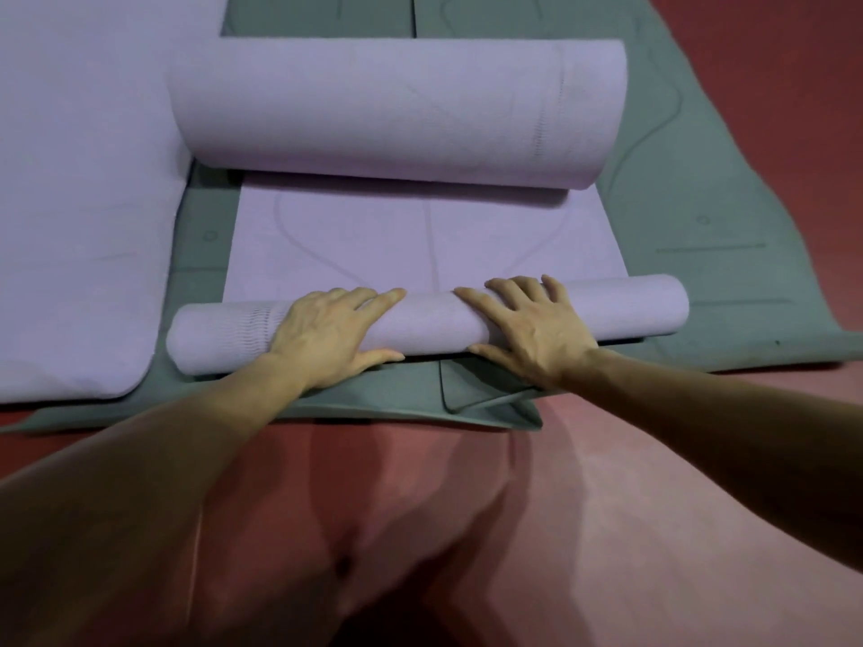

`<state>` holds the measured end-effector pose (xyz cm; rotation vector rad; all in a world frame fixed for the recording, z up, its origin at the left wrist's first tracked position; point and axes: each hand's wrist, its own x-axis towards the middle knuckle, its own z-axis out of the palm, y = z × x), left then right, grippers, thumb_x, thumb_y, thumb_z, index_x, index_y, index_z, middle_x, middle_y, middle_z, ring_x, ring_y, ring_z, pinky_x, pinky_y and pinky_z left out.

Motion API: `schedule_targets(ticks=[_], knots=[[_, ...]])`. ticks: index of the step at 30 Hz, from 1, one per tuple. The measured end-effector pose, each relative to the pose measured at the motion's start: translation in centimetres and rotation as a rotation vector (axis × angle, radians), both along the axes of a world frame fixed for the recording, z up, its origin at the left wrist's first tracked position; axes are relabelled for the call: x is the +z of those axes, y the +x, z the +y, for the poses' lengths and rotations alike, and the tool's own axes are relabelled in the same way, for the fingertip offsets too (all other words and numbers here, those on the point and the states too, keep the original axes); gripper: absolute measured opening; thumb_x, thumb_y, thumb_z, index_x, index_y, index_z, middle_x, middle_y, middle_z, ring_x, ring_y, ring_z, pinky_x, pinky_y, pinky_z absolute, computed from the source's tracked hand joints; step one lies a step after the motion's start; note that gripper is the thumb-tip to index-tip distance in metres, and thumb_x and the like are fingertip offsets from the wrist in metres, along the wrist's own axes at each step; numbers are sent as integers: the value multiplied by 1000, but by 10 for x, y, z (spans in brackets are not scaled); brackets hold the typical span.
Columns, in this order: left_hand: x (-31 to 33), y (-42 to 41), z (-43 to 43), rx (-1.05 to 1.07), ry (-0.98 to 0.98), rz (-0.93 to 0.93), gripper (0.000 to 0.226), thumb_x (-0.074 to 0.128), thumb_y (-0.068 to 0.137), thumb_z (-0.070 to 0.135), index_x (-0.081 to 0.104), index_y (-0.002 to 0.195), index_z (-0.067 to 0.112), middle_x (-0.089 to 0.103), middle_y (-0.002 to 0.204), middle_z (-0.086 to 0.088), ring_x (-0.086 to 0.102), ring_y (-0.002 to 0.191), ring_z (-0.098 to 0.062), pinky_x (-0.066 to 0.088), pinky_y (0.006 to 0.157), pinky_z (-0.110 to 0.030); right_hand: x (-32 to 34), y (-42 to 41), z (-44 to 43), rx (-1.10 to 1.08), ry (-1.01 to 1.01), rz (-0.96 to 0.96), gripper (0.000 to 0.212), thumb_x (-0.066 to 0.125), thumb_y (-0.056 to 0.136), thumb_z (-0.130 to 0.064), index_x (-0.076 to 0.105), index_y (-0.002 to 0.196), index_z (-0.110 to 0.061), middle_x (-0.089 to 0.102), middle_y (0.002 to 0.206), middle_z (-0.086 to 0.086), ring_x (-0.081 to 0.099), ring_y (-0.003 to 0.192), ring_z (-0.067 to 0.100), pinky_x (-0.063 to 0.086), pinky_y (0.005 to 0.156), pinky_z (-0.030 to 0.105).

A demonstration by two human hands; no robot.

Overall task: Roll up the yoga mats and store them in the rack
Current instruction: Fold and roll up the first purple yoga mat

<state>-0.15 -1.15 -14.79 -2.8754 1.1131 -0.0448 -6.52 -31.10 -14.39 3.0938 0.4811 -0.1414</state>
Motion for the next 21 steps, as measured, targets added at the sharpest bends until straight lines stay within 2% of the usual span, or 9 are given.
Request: schedule_targets(ticks=[4,7,10,12,15,17,19,21], knots=[[4,-20,-1,7,-13,4,85,32,83,83,47,149,31,69,119,1,70,94,-28,55,71,-41,7,-13,-5,13,-3,12,71,34,94,-75,27,157,-41,52,143,3,53,122,37,37,108,58],[5,-41,3,5,-40,21,83,33,83,84,48,147,33,70,115,3,70,94,-25,55,70,-39,12,-34,-6,63,11,-3,70,31,95,-77,31,156,-41,57,136,0,56,112,34,42,98,52],[9,-59,9,-7,-83,5,81,35,83,83,50,145,34,70,109,6,71,91,-23,56,68,-37,18,-53,-6,94,23,-10,70,29,96,-78,33,156,-41,58,133,-4,55,106,30,43,93,49],[10,-64,10,7,-85,35,82,34,82,84,46,147,36,69,114,7,70,97,-23,55,75,-38,22,-56,-6,90,21,17,70,29,95,-79,32,156,-43,57,133,-6,55,106,28,42,92,48],[5,-63,9,53,-93,190,88,32,81,86,32,155,40,59,139,9,61,120,-21,49,98,-40,20,-50,-3,78,-16,130,73,25,93,-82,22,157,-47,53,140,-8,53,113,28,41,95,47],[1,-65,9,28,-101,147,86,36,84,82,31,157,36,52,150,7,55,130,-20,41,110,-43,18,-45,-4,71,-25,180,76,21,91,-84,15,158,-49,50,144,-9,51,117,27,39,99,47],[-2,-69,7,-2,-123,74,84,40,87,79,35,157,33,50,152,3,52,134,-22,37,113,-48,19,-35,-8,66,-6,243,80,19,88,-86,12,159,-49,47,147,-9,50,122,26,37,102,46],[-4,-70,3,15,-143,73,85,39,86,81,34,157,34,51,151,3,52,133,-22,40,110,-48,21,-23,-10,68,25,311,83,19,85,-87,13,159,-49,46,149,-8,50,124,26,35,104,44]])
